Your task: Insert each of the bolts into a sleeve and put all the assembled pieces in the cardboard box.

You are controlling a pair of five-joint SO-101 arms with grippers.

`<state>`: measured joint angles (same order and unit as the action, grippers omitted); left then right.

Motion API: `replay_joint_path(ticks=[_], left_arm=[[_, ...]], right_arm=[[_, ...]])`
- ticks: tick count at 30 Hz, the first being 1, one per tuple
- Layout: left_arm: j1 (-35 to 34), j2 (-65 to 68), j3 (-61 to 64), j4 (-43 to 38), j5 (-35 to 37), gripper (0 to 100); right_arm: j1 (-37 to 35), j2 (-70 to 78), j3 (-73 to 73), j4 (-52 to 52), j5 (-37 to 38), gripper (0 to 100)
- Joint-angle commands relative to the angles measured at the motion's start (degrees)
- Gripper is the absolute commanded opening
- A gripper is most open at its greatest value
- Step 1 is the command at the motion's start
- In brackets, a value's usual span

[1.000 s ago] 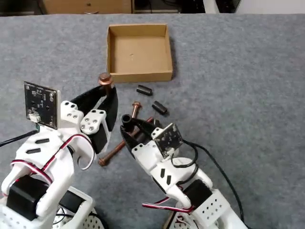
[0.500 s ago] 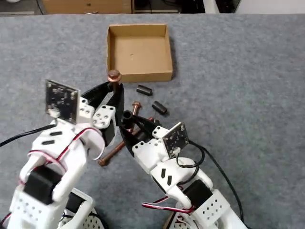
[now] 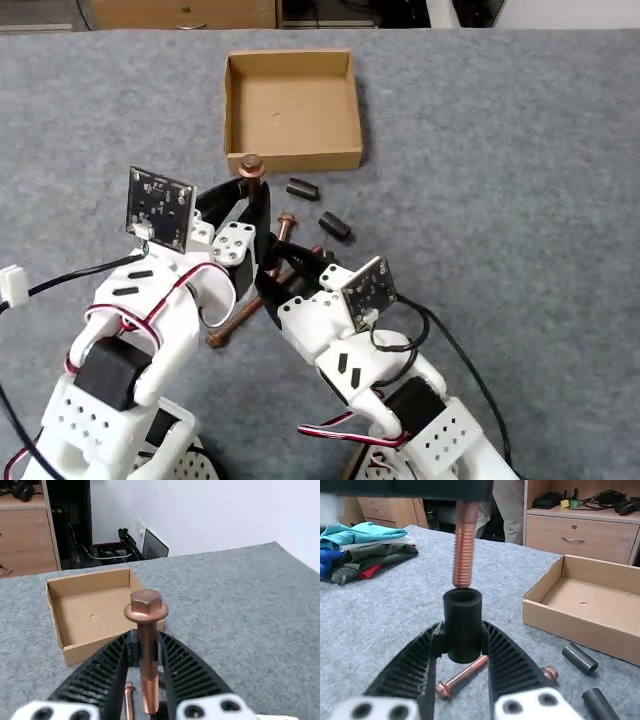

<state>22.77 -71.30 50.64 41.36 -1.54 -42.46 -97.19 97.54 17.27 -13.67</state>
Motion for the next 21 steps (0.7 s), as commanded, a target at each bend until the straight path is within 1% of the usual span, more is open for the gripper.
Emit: replay_joint_path(ticks=[1, 15, 17, 21], left_arm=[[0.6, -0.7, -0.5, -1.4, 1.3, 2], [0.6, -0.6, -0.5, -1.1, 2.1, 2], [1.5, -0.6, -0.4, -1.1, 2.1, 2], [4.6, -0.6, -1.5, 2.0, 2.1, 2]], right_arm=[[1.1, -0.2, -0.1, -1.1, -0.5, 0.2], [1.1, -0.2, -0.1, -1.1, -0.4, 0.2], [1.1, -0.2, -0.1, -1.1, -0.4, 0.2], [1.3, -0.3, -0.1, -1.1, -0.4, 0.2]])
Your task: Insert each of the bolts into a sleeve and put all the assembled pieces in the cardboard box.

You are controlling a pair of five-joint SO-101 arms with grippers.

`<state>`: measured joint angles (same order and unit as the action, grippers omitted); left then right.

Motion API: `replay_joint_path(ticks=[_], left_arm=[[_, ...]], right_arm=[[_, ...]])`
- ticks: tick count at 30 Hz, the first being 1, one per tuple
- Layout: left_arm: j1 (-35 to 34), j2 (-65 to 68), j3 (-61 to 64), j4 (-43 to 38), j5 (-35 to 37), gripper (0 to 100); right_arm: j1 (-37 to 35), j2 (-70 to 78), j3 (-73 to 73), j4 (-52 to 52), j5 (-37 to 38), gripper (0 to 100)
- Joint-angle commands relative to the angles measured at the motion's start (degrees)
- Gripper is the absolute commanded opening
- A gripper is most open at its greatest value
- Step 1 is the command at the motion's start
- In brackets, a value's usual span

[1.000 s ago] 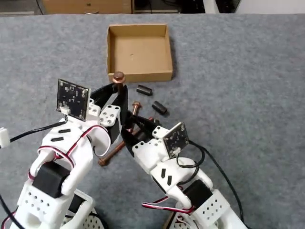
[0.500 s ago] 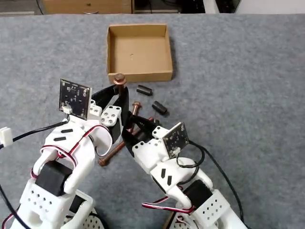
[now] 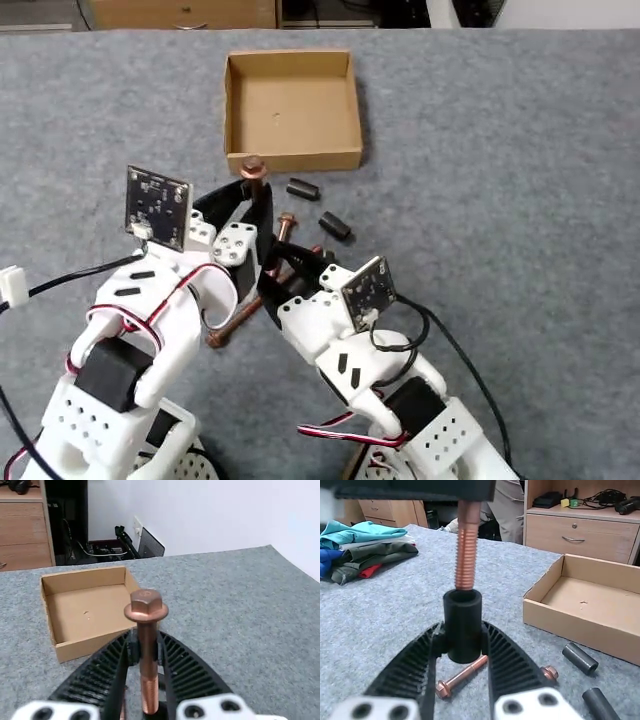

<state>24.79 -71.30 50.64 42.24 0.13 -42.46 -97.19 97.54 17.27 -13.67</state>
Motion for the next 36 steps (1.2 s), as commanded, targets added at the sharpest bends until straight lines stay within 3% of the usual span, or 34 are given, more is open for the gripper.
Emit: replay_joint_path(ticks=[1, 24, 32, 36], left_arm=[[2.8, -0.6, -1.7, 1.8, 0.4, 2], [2.9, -0.7, -1.3, 3.3, 2.8, 2], [-0.9, -0.1, -0.1, 3.6, 2.7, 2], [-1.0, 0.0, 0.0, 4.8, 2.8, 8]], right_arm=[[1.3, -0.4, -0.1, -1.1, -0.4, 0.2], [1.5, -0.7, -0.1, -1.2, -0.4, 0.2], [1.5, -0.7, -0.1, -1.3, -0.3, 0.2], [1.3, -0.7, -0.1, 0.4, -0.3, 0.2]])
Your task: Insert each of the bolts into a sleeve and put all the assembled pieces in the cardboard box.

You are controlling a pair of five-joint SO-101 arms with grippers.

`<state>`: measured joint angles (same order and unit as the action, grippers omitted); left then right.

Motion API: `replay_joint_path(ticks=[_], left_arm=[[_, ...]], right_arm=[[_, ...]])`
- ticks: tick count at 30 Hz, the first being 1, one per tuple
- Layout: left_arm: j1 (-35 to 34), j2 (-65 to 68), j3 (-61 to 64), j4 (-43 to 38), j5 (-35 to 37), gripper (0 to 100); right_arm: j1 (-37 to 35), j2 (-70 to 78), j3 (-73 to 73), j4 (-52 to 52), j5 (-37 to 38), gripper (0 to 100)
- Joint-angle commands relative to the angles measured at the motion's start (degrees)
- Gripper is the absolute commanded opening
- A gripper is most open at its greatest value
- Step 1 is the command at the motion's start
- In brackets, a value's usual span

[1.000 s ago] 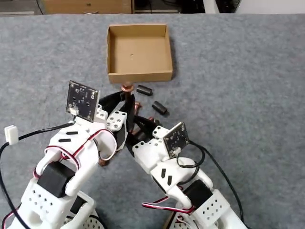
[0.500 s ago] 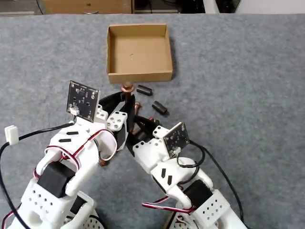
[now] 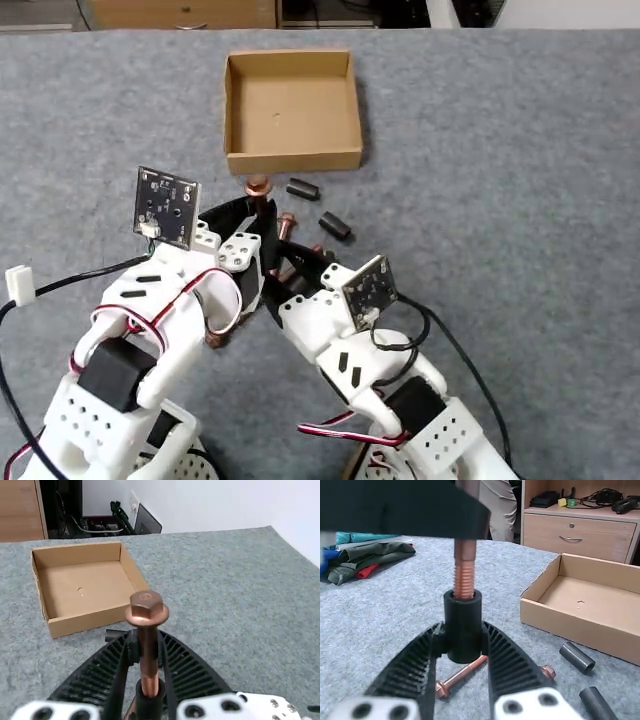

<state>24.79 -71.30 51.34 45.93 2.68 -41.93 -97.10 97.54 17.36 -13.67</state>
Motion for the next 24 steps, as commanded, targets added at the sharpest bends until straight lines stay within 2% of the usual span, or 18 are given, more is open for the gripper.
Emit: replay_joint_path(ticks=[1, 14, 20, 24], left_arm=[[-1.0, 0.0, -0.8, 1.9, 0.3, 9], [-1.4, 0.0, -0.4, 3.3, 0.5, 11], [-1.4, 0.0, -4.8, 15.8, 0.1, 17], [-1.4, 0.0, -6.6, 17.8, 0.1, 17]], right_arm=[[0.6, -0.8, -0.1, 0.7, -0.3, 0.2], [0.8, -0.8, -0.2, 0.7, 1.6, 0.2], [0.6, -0.8, -0.2, 1.8, 3.1, 0.2], [0.6, -0.8, -0.4, 1.8, 3.1, 0.2]])
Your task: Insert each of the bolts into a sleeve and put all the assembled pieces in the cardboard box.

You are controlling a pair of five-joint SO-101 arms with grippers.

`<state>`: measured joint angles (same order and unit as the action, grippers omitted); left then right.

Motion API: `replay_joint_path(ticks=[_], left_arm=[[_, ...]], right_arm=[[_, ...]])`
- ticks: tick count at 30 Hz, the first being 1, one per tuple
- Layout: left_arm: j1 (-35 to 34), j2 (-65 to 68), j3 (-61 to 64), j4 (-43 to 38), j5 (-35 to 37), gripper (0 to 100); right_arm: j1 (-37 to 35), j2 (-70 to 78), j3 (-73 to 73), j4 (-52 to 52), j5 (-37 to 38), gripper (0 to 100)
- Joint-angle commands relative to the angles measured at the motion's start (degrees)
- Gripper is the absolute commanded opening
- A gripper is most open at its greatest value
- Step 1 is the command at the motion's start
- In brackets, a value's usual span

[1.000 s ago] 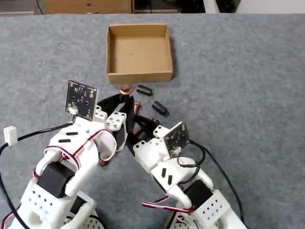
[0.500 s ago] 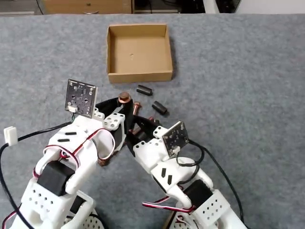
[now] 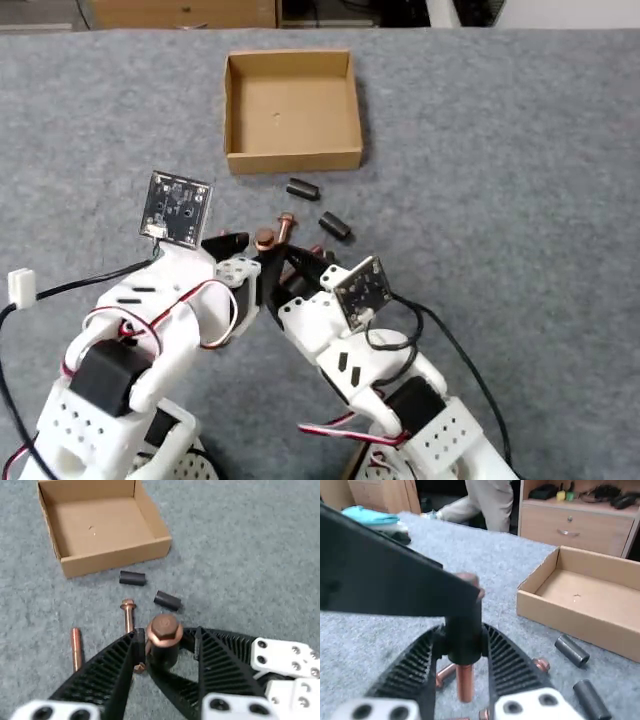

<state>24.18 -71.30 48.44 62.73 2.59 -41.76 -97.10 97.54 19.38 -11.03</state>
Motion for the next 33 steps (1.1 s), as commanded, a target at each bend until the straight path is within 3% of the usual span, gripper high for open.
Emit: replay_joint_path(ticks=[1, 5, 8, 10, 17, 23, 33], left_arm=[[-0.8, 0.0, -3.7, 1.0, 0.2, 17], [-0.9, -0.5, -3.9, 0.4, 0.2, 17], [-2.1, -0.7, -6.0, -1.8, 0.0, 9], [-5.8, -0.7, -7.6, -3.4, -2.5, 2], [-23.7, -3.7, -6.5, 1.2, -5.7, 2], [-32.8, -10.3, 4.0, 4.7, -6.2, 2], [-39.1, -22.6, 14.3, 5.1, -6.3, 2]], right_arm=[[0.5, -0.8, -0.7, -0.2, 0.4, 0.2], [0.7, -0.8, -1.1, -0.2, 0.7, 0.2], [3.2, -0.8, -3.4, 0.2, 0.4, 0.2], [6.0, -0.2, -6.1, -0.2, 0.2, 0.2], [10.5, 2.9, -15.4, -0.3, -5.8, 0.2], [13.5, 25.9, -27.1, -8.3, -5.8, 0.2], [19.6, 74.9, -65.2, -8.6, -5.8, 0.2]])
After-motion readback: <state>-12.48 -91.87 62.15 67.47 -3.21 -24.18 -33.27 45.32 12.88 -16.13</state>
